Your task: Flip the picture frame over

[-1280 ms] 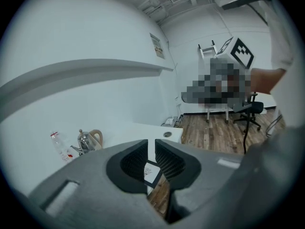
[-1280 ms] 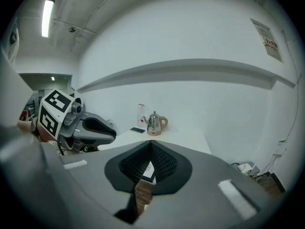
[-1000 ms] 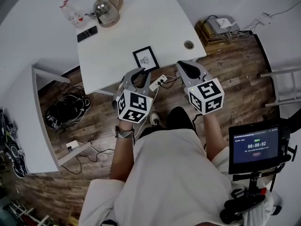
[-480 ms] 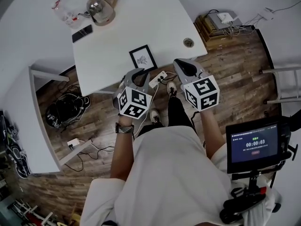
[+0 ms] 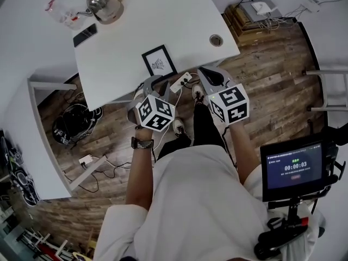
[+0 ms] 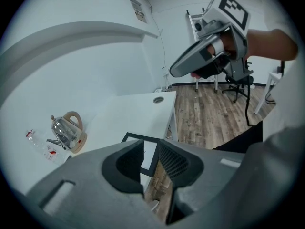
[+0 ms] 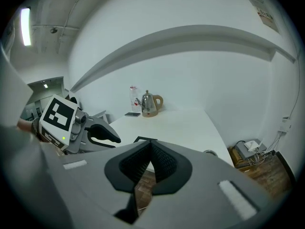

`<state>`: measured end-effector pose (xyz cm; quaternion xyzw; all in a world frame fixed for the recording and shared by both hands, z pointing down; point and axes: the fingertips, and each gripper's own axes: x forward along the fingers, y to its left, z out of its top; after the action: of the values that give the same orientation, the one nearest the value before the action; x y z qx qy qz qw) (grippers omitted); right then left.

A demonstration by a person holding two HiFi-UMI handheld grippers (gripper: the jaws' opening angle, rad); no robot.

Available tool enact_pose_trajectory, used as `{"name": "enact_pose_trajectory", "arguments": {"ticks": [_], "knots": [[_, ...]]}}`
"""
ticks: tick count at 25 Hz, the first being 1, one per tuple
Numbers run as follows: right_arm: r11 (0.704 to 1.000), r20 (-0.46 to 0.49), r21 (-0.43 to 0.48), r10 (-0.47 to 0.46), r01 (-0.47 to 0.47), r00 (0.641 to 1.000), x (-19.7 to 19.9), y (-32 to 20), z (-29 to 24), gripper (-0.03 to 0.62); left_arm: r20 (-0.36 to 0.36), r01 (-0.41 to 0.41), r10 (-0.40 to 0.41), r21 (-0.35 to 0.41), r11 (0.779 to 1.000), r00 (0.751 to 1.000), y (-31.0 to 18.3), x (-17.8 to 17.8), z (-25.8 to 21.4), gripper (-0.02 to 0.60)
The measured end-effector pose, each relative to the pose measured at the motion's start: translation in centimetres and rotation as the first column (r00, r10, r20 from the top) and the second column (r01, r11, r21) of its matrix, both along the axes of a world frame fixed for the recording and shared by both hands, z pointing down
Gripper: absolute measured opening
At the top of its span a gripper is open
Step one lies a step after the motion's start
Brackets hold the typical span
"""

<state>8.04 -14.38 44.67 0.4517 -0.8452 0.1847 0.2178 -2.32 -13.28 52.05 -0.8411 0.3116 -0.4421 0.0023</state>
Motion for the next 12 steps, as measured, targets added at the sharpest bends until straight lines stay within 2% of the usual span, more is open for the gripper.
{"name": "enact_pose_trajectory", "arguments": {"ticks": [5,10,12], "knots": [[0.999,-0.002,-0.041,-0.004,0.004,1.0,-1.4,-0.6,2.3,0.002,0.093,-0.025,0.026,-0.008,1.0,0.995,-1.2,-1.6,3.1,0.095],[0.999,-0.011,-0.053,-0.005,0.004,1.0,-1.5,0.1,3.1,0.002,0.066,-0.015,0.018,-0.055,0.998,0.998,-0.3,-1.1,4.4,0.095],[0.998,-0.013,-0.057,-0.004,0.003,1.0,-1.5,0.2,3.3,0.002,0.085,-0.017,0.023,-0.066,0.998,0.996,-0.1,-1.1,5.1,0.095]]}}
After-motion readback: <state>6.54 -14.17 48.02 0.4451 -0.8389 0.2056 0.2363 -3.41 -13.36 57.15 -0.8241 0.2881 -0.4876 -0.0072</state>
